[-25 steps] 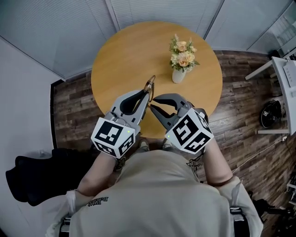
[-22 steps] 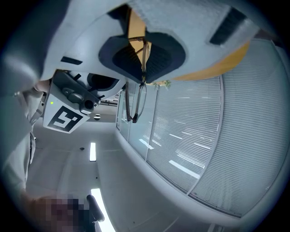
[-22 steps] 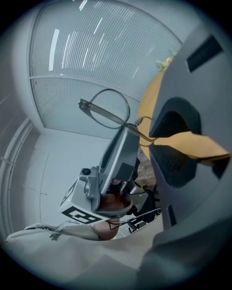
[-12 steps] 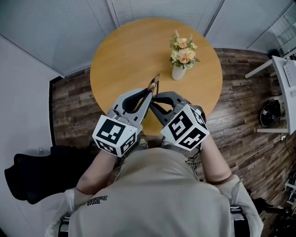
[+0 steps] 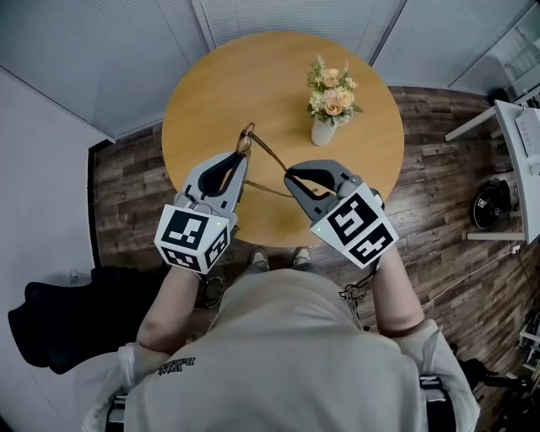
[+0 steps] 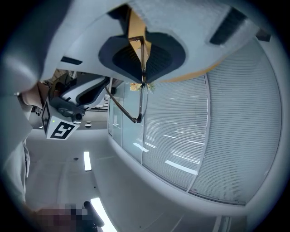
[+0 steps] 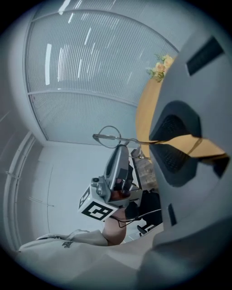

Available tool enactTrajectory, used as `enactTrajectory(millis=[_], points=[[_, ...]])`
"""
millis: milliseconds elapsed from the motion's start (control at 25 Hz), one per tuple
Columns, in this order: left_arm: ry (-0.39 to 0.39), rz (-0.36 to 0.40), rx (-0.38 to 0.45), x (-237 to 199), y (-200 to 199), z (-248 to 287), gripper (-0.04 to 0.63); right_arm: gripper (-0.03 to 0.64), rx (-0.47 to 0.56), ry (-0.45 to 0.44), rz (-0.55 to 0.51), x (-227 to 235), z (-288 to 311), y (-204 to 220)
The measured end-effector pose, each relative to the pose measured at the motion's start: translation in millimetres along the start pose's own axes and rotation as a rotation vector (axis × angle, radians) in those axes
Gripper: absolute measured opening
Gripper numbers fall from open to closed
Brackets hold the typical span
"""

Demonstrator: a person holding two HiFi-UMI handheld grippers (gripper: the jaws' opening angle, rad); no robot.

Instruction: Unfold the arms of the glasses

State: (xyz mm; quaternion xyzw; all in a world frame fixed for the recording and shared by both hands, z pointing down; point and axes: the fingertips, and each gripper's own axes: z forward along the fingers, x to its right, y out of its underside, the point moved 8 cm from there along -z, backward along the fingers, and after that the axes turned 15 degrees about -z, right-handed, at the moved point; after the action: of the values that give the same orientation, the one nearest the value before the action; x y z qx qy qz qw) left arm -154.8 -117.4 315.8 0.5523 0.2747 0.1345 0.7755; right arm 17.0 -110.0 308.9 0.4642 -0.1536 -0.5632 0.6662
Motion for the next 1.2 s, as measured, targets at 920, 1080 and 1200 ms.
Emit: enactTrajectory(millis=[920, 1080, 1200], points=[[-0.079, 0.089, -0.077, -9.4, 26.1, 6.8, 0.041, 0.048, -0.007, 0.147, 0.028, 29.4, -28.7, 19.9], [-0.096, -0.046, -0.030, -18.1, 25.9, 4.2, 0.041, 0.048, 0.020, 0.110, 0.118, 29.8, -26.9, 28.6], [-0.113, -0.083, -0.014, -21.5, 23.8, 1.8, 0.041, 0.048, 0.047, 0.138, 0.149, 35.4, -32.0, 28.1]])
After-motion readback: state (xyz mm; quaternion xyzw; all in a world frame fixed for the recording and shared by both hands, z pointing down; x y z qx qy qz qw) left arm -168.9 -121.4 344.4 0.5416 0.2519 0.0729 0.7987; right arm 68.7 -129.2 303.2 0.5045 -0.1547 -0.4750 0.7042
